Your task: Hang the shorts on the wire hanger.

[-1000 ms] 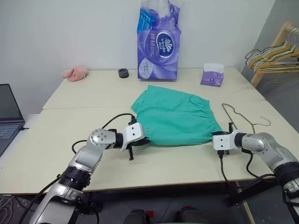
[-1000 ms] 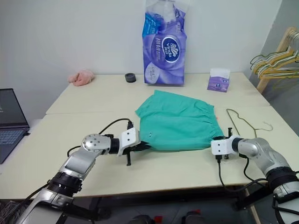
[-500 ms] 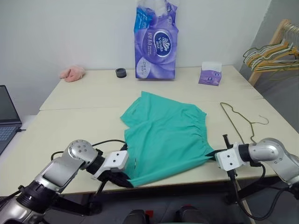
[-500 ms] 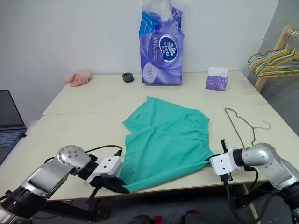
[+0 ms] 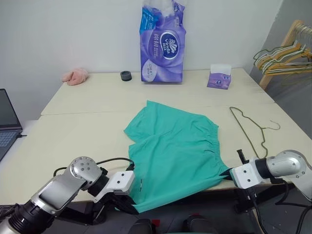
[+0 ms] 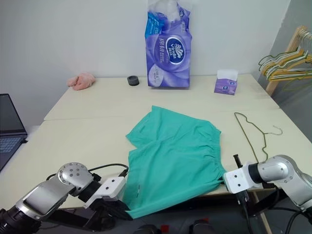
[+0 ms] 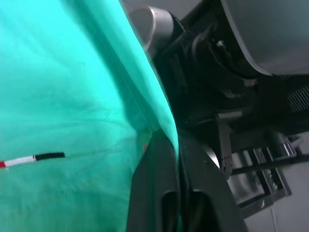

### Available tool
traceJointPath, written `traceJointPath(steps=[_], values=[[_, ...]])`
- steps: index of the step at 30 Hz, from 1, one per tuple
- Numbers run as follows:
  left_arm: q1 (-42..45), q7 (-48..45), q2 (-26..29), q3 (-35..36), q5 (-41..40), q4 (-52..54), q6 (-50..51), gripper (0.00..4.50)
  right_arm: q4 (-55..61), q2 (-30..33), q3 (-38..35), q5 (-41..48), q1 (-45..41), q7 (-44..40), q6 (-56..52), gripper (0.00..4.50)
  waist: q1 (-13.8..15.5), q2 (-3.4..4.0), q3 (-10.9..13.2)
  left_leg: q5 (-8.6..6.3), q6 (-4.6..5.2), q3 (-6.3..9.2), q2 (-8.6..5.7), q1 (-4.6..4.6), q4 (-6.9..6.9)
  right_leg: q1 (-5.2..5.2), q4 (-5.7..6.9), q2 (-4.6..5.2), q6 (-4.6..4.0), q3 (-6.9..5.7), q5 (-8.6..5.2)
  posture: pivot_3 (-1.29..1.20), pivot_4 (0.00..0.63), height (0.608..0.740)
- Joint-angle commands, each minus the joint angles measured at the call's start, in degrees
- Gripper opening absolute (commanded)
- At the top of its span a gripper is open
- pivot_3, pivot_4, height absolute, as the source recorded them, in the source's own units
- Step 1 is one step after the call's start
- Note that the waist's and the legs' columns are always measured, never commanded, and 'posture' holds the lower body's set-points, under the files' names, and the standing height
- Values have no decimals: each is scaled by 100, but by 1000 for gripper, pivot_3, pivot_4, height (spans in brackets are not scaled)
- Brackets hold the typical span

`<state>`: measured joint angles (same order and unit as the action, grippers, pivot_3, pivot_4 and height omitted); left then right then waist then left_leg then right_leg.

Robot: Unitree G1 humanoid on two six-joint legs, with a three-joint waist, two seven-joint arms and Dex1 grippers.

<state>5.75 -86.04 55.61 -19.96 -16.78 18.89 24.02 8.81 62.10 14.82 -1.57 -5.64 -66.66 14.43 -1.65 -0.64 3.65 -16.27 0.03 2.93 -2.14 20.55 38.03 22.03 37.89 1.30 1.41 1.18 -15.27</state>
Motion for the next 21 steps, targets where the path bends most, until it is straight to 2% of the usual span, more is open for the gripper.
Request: traceJointPath(steps=[1, 8, 12, 17, 20, 21], values=[[16, 94, -62, -10, -118, 188, 164, 1129, 86, 166, -220, -4, -64, -145, 19, 918, 2, -3, 5, 0, 0, 0, 0, 0, 0, 0, 0, 0, 0, 0, 0, -70, 35, 740], [6, 321, -223, 123, -372, 345, 506, 3309, 147, 800, -840, 395, 343, -435, -108, 3364, 8, 6, 19, 0, 0, 1, 1, 0, 0, 0, -1, 0, 0, 0, 0, -68, 35, 740], [190, 831, -757, 460, -839, 463, 825, 4477, 103, 874, -1766, 1007, 573, -298, -863, 3370, 9, 0, 26, 0, 0, 0, 1, 0, 1, -2, 0, 1, 0, 1, 0, -75, 39, 740], [827, 2104, -1893, 834, -777, 225, 736, 4477, -411, 344, -2947, 1049, 676, 790, -1755, 3370, 68, -27, 35, 0, -1, 6, -1, 0, 7, -9, -2, 2, 5, -2, 4, -71, 44, 740], [1260, 2657, -2366, 872, -486, 7, 382, 4477, -446, -328, -3420, 1047, 698, 1834, -2993, 3370, 80, -32, 34, 0, -1, 9, -1, 0, 6, -10, -1, 1, -22, -2, 20, -84, 45, 740], [1420, 2770, -2474, 840, -350, -119, 198, 4477, -391, -680, -3522, 1166, 604, 2245, -3709, 3370, 85, -32, 33, 0, -2, 8, -2, 0, 6, -10, -1, 1, -23, 0, 20, -88, 45, 740]])
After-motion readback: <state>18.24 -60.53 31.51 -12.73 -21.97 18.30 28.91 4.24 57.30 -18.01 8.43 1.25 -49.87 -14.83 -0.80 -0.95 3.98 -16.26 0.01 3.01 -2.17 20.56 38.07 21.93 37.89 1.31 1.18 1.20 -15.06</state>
